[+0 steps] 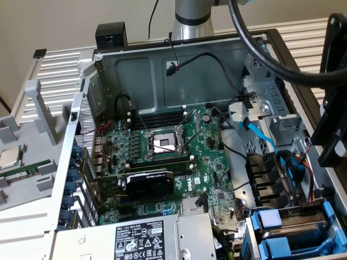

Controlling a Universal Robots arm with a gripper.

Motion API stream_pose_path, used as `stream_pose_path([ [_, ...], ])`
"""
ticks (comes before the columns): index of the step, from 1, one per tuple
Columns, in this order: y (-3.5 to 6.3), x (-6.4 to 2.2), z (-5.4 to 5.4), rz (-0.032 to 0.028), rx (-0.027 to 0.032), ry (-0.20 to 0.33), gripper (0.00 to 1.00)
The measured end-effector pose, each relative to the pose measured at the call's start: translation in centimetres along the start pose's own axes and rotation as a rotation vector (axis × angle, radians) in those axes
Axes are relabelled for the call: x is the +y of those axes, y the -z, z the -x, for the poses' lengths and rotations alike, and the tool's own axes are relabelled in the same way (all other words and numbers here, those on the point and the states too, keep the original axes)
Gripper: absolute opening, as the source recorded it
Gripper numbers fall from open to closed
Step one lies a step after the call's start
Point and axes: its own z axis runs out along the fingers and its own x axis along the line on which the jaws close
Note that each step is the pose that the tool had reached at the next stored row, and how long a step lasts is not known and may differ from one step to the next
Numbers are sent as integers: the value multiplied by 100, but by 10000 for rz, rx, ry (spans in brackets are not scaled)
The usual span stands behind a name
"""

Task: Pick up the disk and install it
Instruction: 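Insert the first disk wire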

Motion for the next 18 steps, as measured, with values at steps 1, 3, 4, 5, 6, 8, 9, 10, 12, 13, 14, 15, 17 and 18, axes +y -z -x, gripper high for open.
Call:
stream_pose_path([
  [1,0,0,0,0,1,0,31],
  [3,0,0,0,0,0,0,31],
  [4,0,0,0,0,0,0,31],
  [5,0,0,0,0,0,0,31],
  [6,0,0,0,0,0,0,31],
  [8,1,0,2,0,3,0,31],
  [9,-1,2,17,0,8,-1,31],
  [10,-1,3,38,-2,27,-2,31],
  [12,-8,8,87,-8,82,-8,31],
  [13,-10,11,113,-13,139,-13,31],
  [14,-16,12,136,-18,221,-21,31],
  [15,-23,14,158,-26,308,-29,31],
  [17,-34,18,203,-41,506,-48,31],
  [18,-40,19,225,-47,590,-55,31],
])
